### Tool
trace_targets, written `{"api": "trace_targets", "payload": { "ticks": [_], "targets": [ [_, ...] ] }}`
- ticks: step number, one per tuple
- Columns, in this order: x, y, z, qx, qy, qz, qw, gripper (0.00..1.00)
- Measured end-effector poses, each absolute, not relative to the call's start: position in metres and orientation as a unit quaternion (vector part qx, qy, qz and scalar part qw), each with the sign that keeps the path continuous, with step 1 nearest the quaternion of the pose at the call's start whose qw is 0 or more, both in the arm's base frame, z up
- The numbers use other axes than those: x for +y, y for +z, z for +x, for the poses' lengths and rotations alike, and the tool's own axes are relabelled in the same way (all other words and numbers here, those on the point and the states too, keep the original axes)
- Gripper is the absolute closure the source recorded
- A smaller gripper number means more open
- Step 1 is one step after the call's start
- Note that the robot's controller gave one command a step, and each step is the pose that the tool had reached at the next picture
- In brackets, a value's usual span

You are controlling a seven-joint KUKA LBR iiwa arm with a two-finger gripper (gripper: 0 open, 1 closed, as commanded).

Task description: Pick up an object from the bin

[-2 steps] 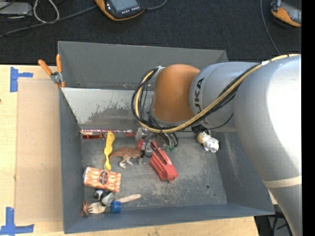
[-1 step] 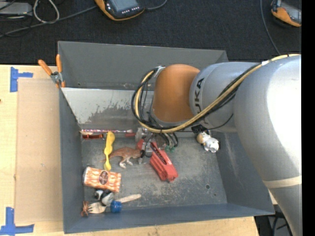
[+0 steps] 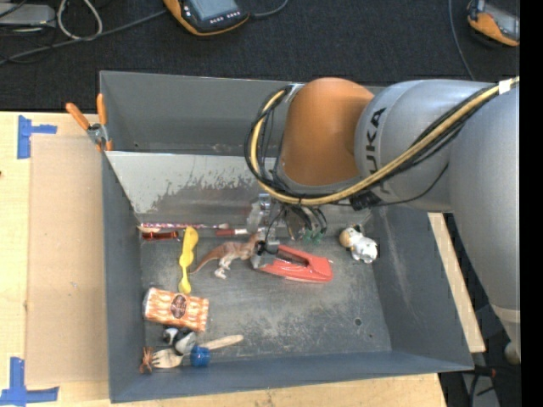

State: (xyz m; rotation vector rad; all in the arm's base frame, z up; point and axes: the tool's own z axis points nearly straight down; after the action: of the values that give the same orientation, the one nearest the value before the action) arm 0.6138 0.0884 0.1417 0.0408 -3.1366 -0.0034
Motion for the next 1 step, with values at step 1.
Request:
{"api": "trace_targets", "payload": {
  "ticks": [1],
  "targets": [
    [0.103, 0.2259, 0.6169, -1.0, -0.001, 0.022, 0.003, 1.0]
  ]
}}
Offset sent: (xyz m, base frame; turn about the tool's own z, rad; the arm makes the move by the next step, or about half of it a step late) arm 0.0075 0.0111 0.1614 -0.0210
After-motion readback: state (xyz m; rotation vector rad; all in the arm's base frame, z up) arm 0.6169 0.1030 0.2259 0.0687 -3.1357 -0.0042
